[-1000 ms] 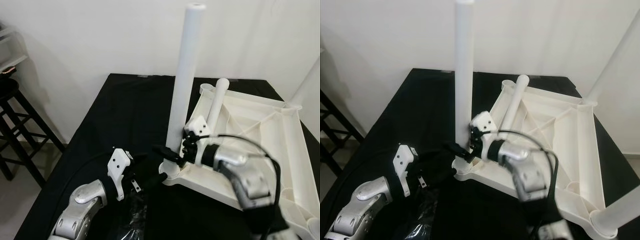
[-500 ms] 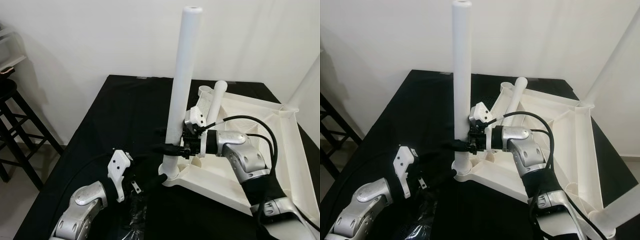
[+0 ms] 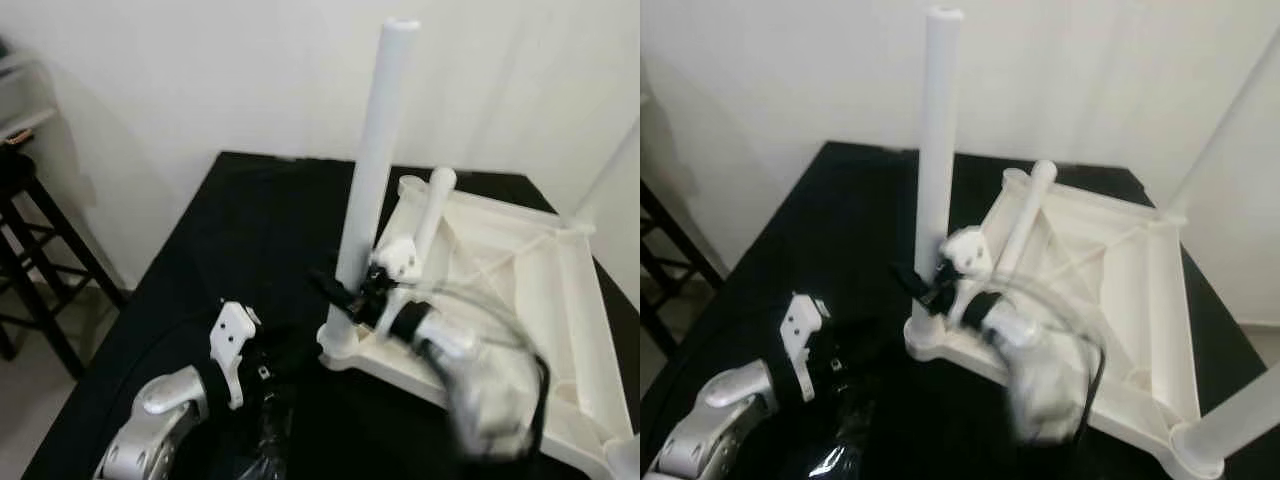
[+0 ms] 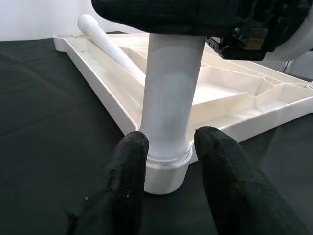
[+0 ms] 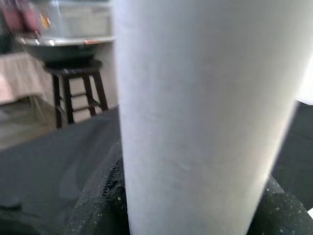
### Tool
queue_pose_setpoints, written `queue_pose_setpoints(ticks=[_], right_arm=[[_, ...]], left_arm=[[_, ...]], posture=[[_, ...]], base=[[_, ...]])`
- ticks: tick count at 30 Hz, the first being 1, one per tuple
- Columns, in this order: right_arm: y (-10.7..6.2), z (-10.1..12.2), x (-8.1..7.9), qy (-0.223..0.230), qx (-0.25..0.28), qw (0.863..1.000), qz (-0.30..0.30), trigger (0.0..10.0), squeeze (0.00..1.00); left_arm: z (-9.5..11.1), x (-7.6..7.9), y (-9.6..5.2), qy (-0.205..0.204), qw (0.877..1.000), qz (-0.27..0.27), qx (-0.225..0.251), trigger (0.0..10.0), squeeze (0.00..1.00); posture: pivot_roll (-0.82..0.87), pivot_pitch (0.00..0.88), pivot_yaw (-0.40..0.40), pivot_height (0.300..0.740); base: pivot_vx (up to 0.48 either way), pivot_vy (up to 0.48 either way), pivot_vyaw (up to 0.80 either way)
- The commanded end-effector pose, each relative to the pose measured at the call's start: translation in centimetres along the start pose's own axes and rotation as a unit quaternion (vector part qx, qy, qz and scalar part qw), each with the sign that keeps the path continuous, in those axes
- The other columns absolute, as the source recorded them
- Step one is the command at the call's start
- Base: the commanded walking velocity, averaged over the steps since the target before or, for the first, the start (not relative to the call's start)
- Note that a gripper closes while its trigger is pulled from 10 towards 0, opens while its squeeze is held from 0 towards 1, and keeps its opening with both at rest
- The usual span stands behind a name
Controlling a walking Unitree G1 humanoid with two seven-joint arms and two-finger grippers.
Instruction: Building children table
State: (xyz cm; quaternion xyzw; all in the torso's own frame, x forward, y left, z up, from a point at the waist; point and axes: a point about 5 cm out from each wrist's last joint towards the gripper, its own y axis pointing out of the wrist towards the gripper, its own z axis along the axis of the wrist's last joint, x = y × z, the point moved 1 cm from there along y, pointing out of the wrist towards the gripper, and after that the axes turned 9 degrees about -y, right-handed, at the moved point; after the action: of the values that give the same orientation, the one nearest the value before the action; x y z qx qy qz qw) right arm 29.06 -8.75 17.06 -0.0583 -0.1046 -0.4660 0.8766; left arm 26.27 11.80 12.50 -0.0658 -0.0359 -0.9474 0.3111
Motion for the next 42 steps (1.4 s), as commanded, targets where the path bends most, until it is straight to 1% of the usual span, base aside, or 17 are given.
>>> queue_pose_setpoints(ticks=[1, 8, 9, 10, 11, 12, 13, 15, 16, 20, 22, 24, 25, 30, 31, 32, 42], right_arm=[[-0.3, -3.3, 0.3, 0.020, -0.081, 0.996, 0.010, 0.0, 0.00], [0.0, -3.9, 0.4, 0.059, -0.088, 0.994, 0.022, 0.0, 0.00], [0.0, -4.0, 0.9, 0.071, -0.093, 0.993, 0.013, 10.0, 0.00], [0.0, -4.1, 1.5, 0.077, -0.097, 0.992, 0.010, 10.0, 0.00], [0.2, -4.1, 2.2, 0.077, -0.094, 0.992, 0.018, 10.0, 1.00], [0.2, -4.1, 2.2, 0.077, -0.094, 0.992, 0.018, 10.0, 1.00], [0.2, -3.9, 2.2, 0.090, -0.088, 0.991, 0.036, 10.0, 1.00], [0.2, -3.6, 2.0, 0.100, -0.083, 0.990, 0.050, 10.0, 1.00], [0.3, -3.4, 2.4, 0.095, -0.073, 0.991, 0.059, 10.0, 1.00], [0.7, -2.6, 3.5, 0.074, -0.040, 0.990, 0.112, 10.0, 1.00], [1.2, -1.4, 4.7, 0.035, -0.014, 0.981, 0.192, 10.0, 1.00], [1.3, -1.0, 5.1, 0.026, -0.010, 0.975, 0.218, 10.0, 1.00], [1.4, -0.5, 5.4, 0.014, 0.001, 0.970, 0.243, 10.0, 0.00], [2.0, 0.8, 6.2, 0.010, 0.022, 0.957, 0.290, 10.0, 0.00], [2.1, 1.1, 6.4, 0.011, 0.026, 0.952, 0.304, 6.5, 0.00], [2.3, 1.4, 6.5, 0.013, 0.030, 0.948, 0.316, 0.0, 0.00], [2.4, 0.6, 6.5, 0.017, 0.032, 0.942, 0.333, 0.0, 0.00]], left_arm=[[-0.3, 0.0, -0.2, -0.005, 1.000, -0.010, -0.012, 0.0, 0.00], [-0.4, 0.1, -0.3, -0.002, 1.000, -0.015, -0.018, 0.0, 0.00], [-0.4, 0.2, -0.4, -0.004, 1.000, -0.016, -0.017, 0.0, 0.00], [-0.5, 0.3, -0.4, -0.006, 1.000, -0.016, -0.017, 0.0, 0.00], [-0.5, 0.3, -0.4, -0.004, 1.000, -0.015, -0.017, 0.0, 0.00], [-0.5, 0.3, -0.4, -0.004, 1.000, -0.015, -0.017, 0.0, 0.00], [-0.5, 0.2, -0.3, -0.003, 1.000, -0.008, -0.015, 2.3, 0.00], [-0.4, 0.1, -0.2, -0.002, 1.000, -0.003, -0.013, 2.3, 0.00], [-0.4, 0.0, -0.1, -0.005, 1.000, 0.002, -0.008, 10.0, 0.00], [-0.2, -0.1, -0.1, -0.008, 1.000, 0.008, -0.001, 10.0, 0.00], [-0.2, -0.1, 0.0, -0.009, 1.000, 0.011, 0.002, 10.0, 0.00], [-0.2, -0.1, 0.0, -0.009, 1.000, 0.012, 0.003, 10.0, 0.00], [-0.2, -0.1, 0.1, -0.008, 1.000, 0.012, 0.003, 10.0, 0.00], [-0.2, -0.2, 0.1, -0.007, 1.000, 0.013, 0.003, 10.0, 0.00], [-0.2, -0.2, 0.1, -0.007, 1.000, 0.014, 0.003, 10.0, 0.00], [-0.2, -0.2, 0.1, -0.007, 1.000, 0.015, 0.003, 10.0, 0.00], [-0.1, -0.1, 0.1, -0.003, 1.000, 0.014, 0.000, 10.0, 0.00]], posture=[[-0.08, 0.031, -0.038, 0.740], [-0.08, 0.022, -0.034, 0.740], [-0.08, 0.017, -0.031, 0.740], [-0.08, 0.014, -0.030, 0.740], [-0.08, 0.013, -0.030, 0.740], [-0.08, 0.013, -0.030, 0.740], [-0.08, 0.012, -0.030, 0.740], [-0.08, 0.012, -0.030, 0.740], [-0.08, 0.011, -0.033, 0.740], [-0.07, 0.011, -0.038, 0.740], [-0.07, 0.010, -0.040, 0.740], [-0.06, 0.009, -0.044, 0.740], [-0.06, 0.009, -0.045, 0.740], [-0.06, 0.009, -0.045, 0.740], [-0.06, 0.009, -0.045, 0.740], [-0.06, 0.010, -0.050, 0.740], [-0.06, 0.026, -0.048, 0.740]], base=[[0.000, 0.000, 0.00], [0.000, 0.000, 0.00], [0.000, 0.000, 0.00], [0.000, 0.000, 0.00], [0.000, 0.000, 0.00], [0.000, 0.000, 0.00], [0.000, 0.000, 0.00], [0.000, 0.000, 0.00], [0.000, 0.000, 0.00], [0.000, 0.000, 0.00], [0.000, 0.000, 0.00], [0.000, 0.000, 0.00], [0.000, 0.000, 0.00], [0.000, 0.000, 0.00], [0.000, 0.000, 0.00], [0.000, 0.000, 0.00], [0.000, 0.000, 0.00]])
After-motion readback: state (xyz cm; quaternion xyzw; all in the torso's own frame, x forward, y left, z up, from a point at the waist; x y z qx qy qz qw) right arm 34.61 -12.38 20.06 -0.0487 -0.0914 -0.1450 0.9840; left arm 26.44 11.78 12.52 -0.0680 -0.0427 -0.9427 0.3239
